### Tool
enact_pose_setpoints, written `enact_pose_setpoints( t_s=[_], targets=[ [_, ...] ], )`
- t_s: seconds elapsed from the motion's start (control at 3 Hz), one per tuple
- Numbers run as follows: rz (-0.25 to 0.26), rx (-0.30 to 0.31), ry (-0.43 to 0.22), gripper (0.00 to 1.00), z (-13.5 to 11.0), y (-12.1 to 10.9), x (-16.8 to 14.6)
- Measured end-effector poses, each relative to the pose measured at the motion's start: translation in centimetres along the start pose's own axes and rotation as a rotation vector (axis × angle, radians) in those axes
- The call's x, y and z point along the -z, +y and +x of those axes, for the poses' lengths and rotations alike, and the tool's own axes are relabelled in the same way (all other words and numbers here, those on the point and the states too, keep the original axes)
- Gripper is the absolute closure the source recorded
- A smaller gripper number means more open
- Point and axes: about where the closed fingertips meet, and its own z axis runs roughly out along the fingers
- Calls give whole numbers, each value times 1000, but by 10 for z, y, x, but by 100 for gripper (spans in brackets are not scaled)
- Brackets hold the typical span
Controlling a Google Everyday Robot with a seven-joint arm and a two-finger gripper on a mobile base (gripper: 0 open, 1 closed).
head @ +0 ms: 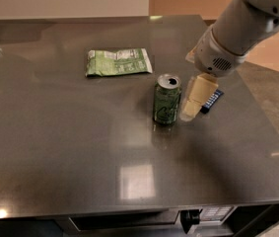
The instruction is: Move green can near green jalapeno chip bag
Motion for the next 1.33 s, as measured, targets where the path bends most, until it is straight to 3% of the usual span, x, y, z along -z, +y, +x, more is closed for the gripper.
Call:
enact_pose_setpoints(
  t_s=[0.67,1.0,1.33],
  targets=[
    [-51,19,-65,0,-23,0,-27],
    [-66,38,-78,17,-30,5,-28],
    [-75,52,-88,41,-35,8,-28]
  ],
)
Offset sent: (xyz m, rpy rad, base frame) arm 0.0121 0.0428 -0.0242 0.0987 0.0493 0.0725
